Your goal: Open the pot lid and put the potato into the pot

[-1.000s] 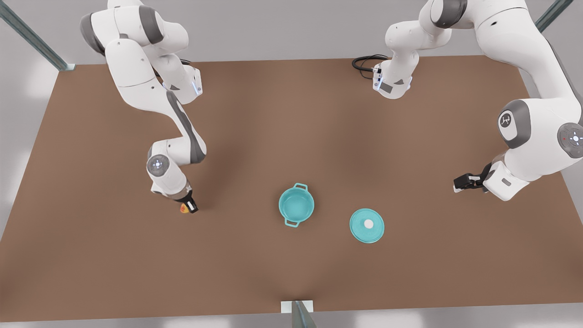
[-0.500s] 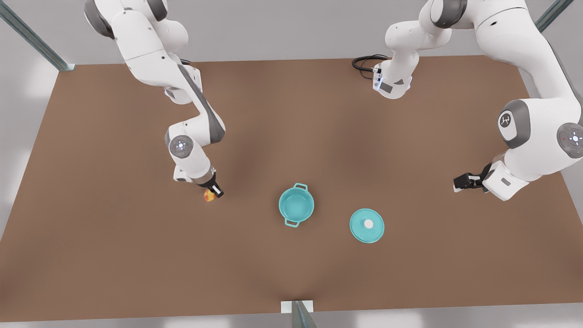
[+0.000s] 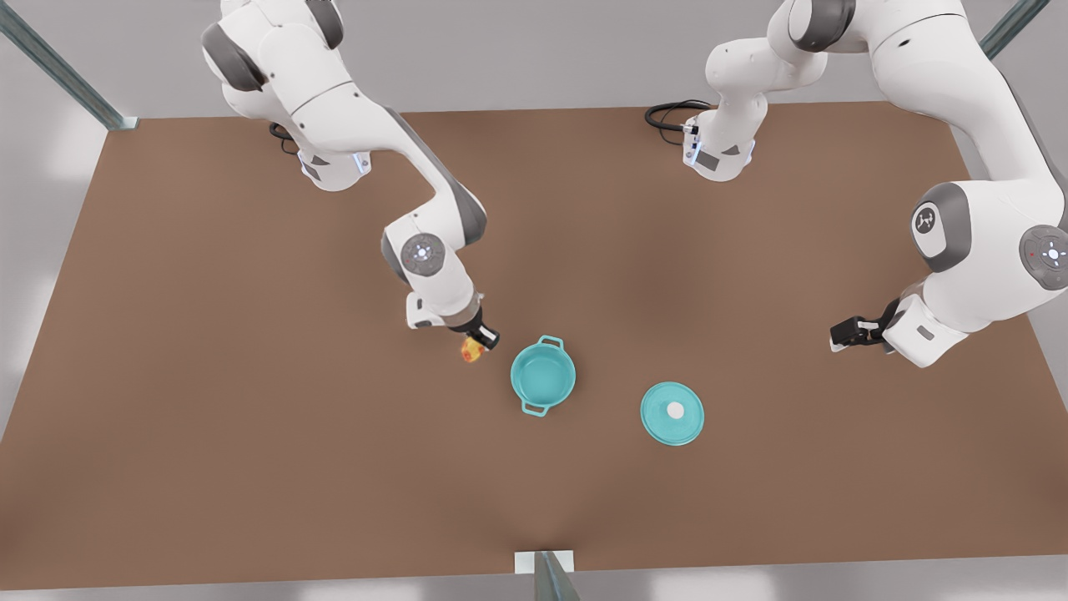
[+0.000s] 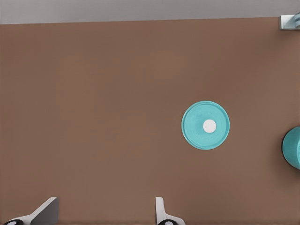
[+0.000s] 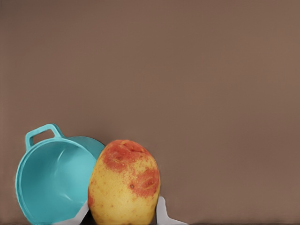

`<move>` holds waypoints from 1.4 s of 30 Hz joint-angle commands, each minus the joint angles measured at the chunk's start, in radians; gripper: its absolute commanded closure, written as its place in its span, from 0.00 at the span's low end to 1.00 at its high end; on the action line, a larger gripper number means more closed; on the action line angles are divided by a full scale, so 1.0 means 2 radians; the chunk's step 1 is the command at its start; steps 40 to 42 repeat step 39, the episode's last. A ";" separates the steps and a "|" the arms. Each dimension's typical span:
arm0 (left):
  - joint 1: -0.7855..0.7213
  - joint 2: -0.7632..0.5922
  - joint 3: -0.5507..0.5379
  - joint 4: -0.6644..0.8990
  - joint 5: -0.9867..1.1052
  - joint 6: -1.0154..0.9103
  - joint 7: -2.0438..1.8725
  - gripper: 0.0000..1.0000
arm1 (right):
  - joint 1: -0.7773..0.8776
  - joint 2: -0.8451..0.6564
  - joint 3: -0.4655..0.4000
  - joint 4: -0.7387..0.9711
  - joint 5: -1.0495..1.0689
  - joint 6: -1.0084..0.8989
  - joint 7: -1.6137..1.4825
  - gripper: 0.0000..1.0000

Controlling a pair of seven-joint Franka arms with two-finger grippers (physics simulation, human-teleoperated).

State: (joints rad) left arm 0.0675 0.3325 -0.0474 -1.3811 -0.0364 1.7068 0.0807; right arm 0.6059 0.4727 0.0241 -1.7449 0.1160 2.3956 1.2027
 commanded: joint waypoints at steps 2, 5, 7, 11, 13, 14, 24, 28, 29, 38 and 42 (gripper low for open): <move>0.000 -0.001 0.000 0.000 0.001 0.000 0.002 0.00 | 0.012 0.033 -0.002 0.047 0.013 -0.011 0.029 0.49; -0.002 0.000 0.000 0.000 0.001 -0.001 0.001 0.00 | 0.014 0.066 -0.002 0.105 0.029 -0.011 0.029 0.49; 0.006 0.000 0.005 -0.001 0.000 -0.009 0.013 0.00 | 0.015 0.089 -0.002 0.135 0.035 -0.011 0.029 0.49; -0.018 0.041 -0.002 0.009 0.000 0.032 0.000 0.00 | 0.036 0.126 -0.014 0.188 0.044 -0.011 0.049 0.49; -0.021 0.039 0.000 0.013 0.000 0.030 -0.014 0.00 | 0.057 0.136 -0.034 0.194 0.051 -0.009 0.050 0.49; -0.020 0.041 0.001 0.027 0.000 0.032 -0.011 0.00 | 0.059 0.142 -0.036 0.194 0.051 -0.007 0.050 0.48; -0.031 0.045 -0.002 0.035 -0.002 0.047 -0.012 0.00 | 0.083 0.187 -0.050 0.215 0.050 -0.005 0.046 0.00; -0.021 0.047 -0.001 0.032 -0.029 0.061 -0.009 0.00 | 0.080 0.161 -0.056 0.215 0.050 -0.029 0.044 0.00; -0.021 0.048 -0.001 0.032 -0.026 0.063 -0.008 0.00 | 0.068 0.111 -0.073 0.205 0.043 -0.112 0.016 0.00; -0.023 0.049 -0.002 0.036 -0.012 0.064 -0.007 0.00 | -0.222 -0.150 -0.115 -0.076 -0.061 -0.215 -0.592 0.00; -0.023 0.049 -0.002 0.036 -0.012 0.065 -0.007 0.00 | -0.219 -0.148 -0.113 -0.075 -0.061 -0.215 -0.581 0.00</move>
